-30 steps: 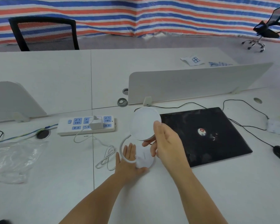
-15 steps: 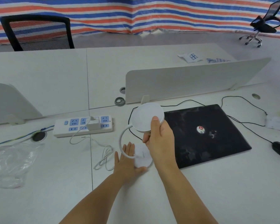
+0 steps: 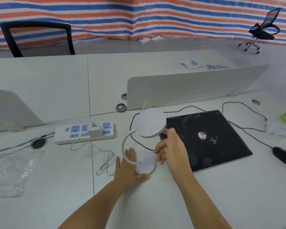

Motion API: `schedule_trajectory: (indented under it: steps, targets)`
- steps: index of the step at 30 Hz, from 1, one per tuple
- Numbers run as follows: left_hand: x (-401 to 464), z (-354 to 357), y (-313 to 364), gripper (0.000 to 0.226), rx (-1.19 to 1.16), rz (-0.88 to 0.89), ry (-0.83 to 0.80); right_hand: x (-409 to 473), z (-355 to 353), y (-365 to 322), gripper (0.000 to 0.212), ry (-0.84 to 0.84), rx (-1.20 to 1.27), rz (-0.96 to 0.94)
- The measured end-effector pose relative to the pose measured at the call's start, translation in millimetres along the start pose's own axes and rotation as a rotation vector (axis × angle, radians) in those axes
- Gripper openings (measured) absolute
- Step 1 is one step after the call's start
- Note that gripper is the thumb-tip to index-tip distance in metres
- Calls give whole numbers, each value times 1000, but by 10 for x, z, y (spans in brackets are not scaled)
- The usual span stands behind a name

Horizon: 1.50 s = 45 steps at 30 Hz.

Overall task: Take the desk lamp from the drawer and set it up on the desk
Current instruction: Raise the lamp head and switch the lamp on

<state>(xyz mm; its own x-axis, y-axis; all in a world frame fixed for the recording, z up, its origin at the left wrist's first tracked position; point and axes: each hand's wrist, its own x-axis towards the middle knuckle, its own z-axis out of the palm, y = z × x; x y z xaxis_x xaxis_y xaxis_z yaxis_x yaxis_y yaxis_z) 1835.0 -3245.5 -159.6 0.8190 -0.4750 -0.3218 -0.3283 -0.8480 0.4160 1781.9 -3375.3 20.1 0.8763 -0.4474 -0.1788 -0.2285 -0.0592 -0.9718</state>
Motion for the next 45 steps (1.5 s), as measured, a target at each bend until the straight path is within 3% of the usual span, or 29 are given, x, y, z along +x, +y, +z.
schedule_trajectory:
  steps: [3, 6, 10, 16, 22, 27, 32, 45]
  targets:
    - [-193, 7, -66, 113, -2, 73, 153, -72, -191, 379, 31, 44, -148, 17]
    - [-453, 156, -158, 81, 120, 165, 262, -142, -204, 940, 29, -10, -356, 63]
    - [-713, 419, -244, 60, 191, 139, 198, -306, -75, 1622, 22, -127, -724, -17]
    - [-809, 588, -271, 55, 286, 88, 207, -577, -35, 2051, 44, -109, -1141, -195]
    - [-816, 608, -261, 56, 301, 80, 208, -587, -91, 2173, 45, -100, -1161, -310]
    - [-820, 591, -254, 62, 300, 65, 181, -232, -2, 1880, 50, -38, -1046, -250]
    - [-824, 589, -254, 62, 303, 60, 182, 52, 59, 1797, 54, -67, -1195, -344]
    - [-838, 596, -241, 57, 314, 62, 206, 80, 89, 1707, 57, -179, -1269, -169]
